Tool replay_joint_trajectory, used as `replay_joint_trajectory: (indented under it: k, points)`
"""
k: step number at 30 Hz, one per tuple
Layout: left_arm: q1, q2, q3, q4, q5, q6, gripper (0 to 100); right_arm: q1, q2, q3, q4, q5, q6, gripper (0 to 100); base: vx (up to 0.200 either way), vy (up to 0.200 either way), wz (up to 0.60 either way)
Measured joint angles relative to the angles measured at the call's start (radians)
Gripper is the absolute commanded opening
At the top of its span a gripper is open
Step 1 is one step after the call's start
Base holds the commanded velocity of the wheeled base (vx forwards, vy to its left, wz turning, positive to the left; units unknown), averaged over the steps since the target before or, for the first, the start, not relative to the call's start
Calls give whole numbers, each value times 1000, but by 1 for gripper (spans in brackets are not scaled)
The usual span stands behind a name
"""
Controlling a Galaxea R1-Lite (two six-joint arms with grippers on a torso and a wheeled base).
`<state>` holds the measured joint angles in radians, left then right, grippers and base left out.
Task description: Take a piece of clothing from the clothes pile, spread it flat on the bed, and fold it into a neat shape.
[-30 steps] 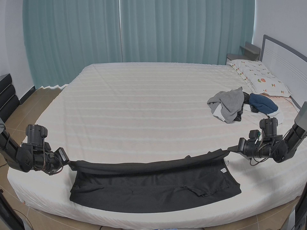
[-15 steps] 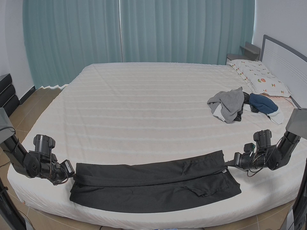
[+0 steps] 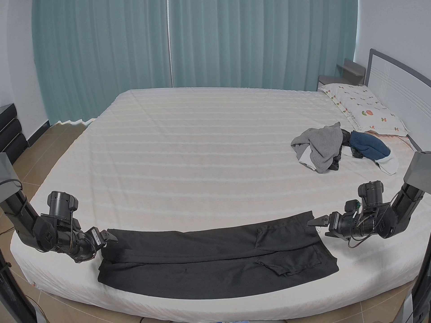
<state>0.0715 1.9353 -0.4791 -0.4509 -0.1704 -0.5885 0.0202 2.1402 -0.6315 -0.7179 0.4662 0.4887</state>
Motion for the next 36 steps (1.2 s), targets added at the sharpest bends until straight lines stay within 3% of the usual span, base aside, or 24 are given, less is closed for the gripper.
replay_joint_trajectory:
  k: [8, 15, 21, 24, 36]
  points:
    - [-6, -73, 69, -3, -40, -19, 100, 2, -76, 68, -69, 1, 185, 100, 0, 0, 0]
    - [-75, -145, 96, 1, -57, -128, 100, 4, -98, 140, -235, 1, 305, 100, 0, 0, 0]
    - [-217, -158, 108, -6, -52, -267, 100, 8, -92, 191, -302, 1, 337, 100, 0, 0, 0]
    - [-257, -137, 104, -15, -48, -286, 100, 11, -90, 203, -315, 1, 343, 100, 0, 0, 0]
    - [-289, 33, 61, -161, 14, -324, 100, 59, -79, 224, -323, -1, 346, 100, 0, 0, 0]
